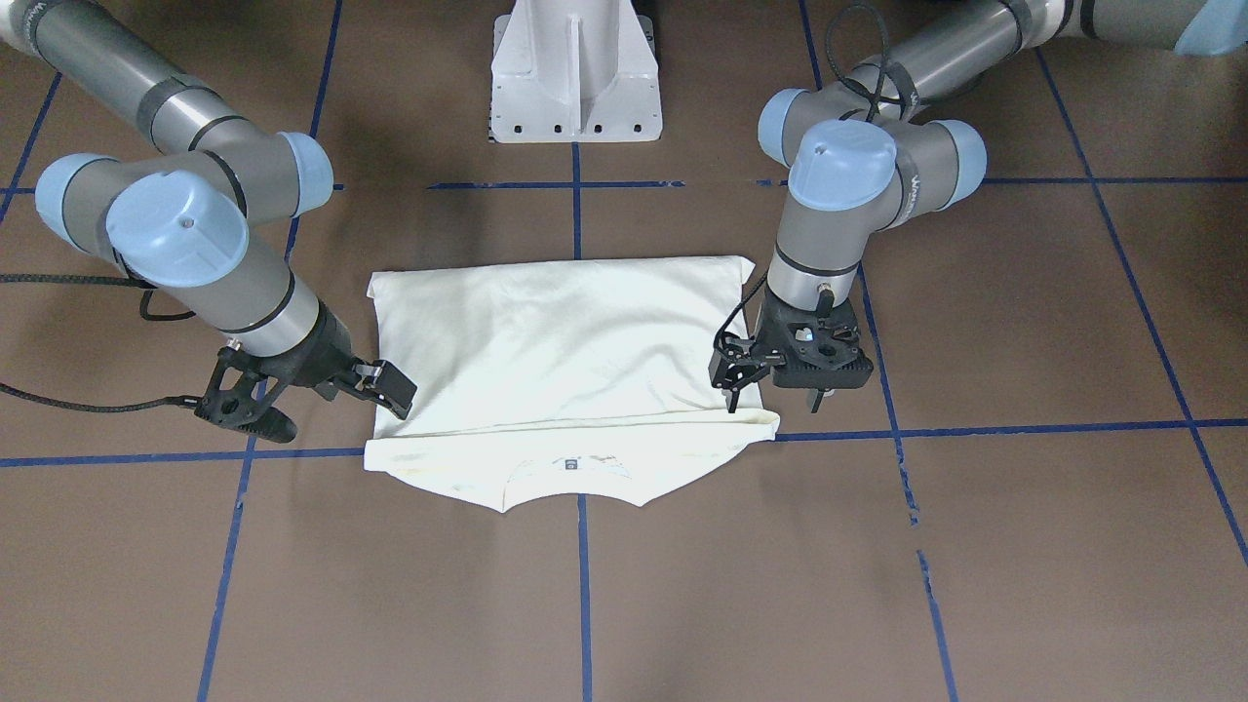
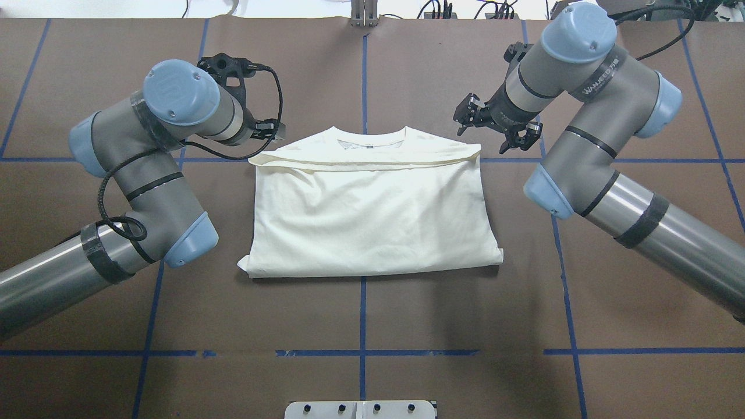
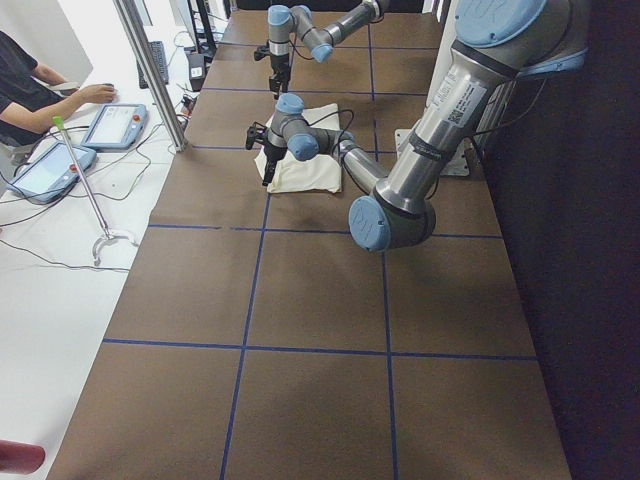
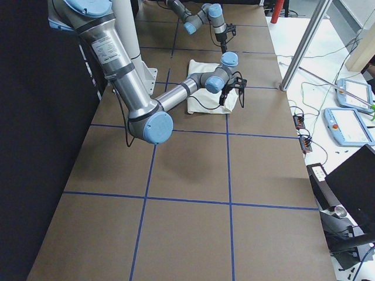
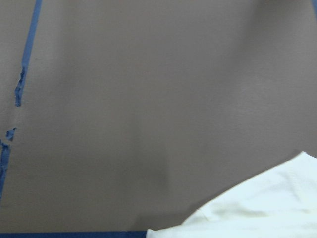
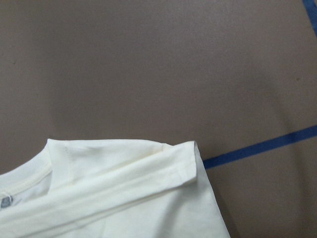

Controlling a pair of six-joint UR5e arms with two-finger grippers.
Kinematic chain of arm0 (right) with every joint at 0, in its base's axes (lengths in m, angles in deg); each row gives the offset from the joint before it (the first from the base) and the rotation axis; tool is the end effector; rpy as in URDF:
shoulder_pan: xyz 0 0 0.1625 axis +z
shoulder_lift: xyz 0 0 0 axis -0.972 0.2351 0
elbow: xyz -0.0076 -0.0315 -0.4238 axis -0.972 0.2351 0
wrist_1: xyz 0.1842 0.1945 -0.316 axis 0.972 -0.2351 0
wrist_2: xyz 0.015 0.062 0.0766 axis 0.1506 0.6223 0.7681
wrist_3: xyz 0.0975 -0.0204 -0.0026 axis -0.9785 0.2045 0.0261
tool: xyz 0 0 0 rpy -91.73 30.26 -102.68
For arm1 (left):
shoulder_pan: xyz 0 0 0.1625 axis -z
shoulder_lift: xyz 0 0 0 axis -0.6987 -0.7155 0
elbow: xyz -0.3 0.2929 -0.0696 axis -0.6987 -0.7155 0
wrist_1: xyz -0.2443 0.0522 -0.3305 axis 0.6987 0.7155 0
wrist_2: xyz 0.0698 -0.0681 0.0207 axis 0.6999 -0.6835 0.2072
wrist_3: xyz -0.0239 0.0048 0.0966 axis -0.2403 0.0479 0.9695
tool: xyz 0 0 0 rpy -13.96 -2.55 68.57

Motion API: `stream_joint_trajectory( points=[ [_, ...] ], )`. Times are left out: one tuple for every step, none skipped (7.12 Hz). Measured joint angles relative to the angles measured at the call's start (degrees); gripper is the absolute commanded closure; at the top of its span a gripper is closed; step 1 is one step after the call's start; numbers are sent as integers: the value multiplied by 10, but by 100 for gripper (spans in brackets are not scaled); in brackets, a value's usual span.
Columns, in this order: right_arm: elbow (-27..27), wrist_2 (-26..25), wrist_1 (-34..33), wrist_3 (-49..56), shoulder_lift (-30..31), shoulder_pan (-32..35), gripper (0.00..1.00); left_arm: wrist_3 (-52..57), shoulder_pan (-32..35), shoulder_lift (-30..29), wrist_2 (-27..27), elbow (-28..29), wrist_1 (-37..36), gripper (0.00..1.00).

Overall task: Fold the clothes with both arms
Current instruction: 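Move the right gripper down to the folded shirt's side edge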

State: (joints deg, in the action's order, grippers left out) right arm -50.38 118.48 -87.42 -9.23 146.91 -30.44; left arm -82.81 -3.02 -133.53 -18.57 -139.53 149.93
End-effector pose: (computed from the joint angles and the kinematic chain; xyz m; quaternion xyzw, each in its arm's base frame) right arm -0.4103 -0.5427 0.3275 -0.0354 -0.4492 0.1691 0.8766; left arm 0.4472 -0.5452 0.2699 0.1767 0.4000 -0.0559 0.8976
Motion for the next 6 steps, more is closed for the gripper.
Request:
stream_joint_trajectory(
  points=[
    [-47,-28,-1,-18,40,-30,0,-1,0,2,-6,-17,-11,0],
    [-88,-48,-1,-42,78,-58,0,-2,0,4,-8,-27,-17,0],
    [-120,-70,-1,-69,109,-89,0,-3,0,5,-9,-31,-19,0],
    [-137,-94,0,-85,129,-116,0,-3,-1,6,-9,-32,-20,0],
    [-141,-110,0,-91,138,-135,0,-3,-1,6,-9,-33,-20,0],
    [-141,-118,-1,-93,144,-145,0,-3,-1,6,-9,-33,-20,0]
  ],
)
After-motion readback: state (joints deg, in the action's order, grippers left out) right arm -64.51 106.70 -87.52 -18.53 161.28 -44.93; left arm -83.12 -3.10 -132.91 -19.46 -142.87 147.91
